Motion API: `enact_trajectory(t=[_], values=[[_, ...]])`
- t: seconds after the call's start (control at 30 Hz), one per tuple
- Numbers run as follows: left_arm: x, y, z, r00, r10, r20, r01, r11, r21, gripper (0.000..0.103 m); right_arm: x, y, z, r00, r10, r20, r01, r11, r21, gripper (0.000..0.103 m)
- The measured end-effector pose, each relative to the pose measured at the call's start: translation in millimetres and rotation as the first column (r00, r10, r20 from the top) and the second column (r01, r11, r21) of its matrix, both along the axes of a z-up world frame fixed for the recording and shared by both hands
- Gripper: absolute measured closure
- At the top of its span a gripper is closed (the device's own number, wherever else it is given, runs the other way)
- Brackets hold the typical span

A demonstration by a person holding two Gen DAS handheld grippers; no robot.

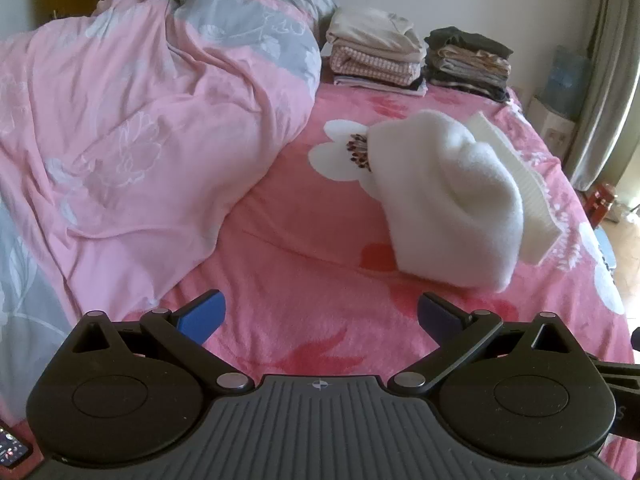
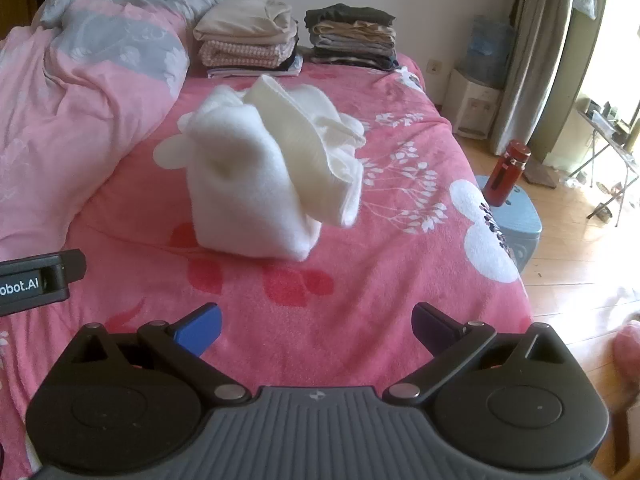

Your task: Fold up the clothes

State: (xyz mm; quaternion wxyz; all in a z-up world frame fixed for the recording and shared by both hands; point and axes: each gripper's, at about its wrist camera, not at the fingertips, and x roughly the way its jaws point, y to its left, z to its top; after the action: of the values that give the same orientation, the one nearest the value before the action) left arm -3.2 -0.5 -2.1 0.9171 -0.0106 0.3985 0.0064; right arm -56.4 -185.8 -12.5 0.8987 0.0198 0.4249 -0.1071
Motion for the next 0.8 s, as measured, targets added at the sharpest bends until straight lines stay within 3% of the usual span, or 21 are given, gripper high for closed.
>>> enact_trajectory(t=[0.8], values=[[-0.2,-0.5,-0.3,1.0,-0.003,0.005,0.003,1.0,0.012,0.0,0.3,-2.0,-0.8,1.0,-0.01,-0.003,0.01,1.0,0.008,0.0]])
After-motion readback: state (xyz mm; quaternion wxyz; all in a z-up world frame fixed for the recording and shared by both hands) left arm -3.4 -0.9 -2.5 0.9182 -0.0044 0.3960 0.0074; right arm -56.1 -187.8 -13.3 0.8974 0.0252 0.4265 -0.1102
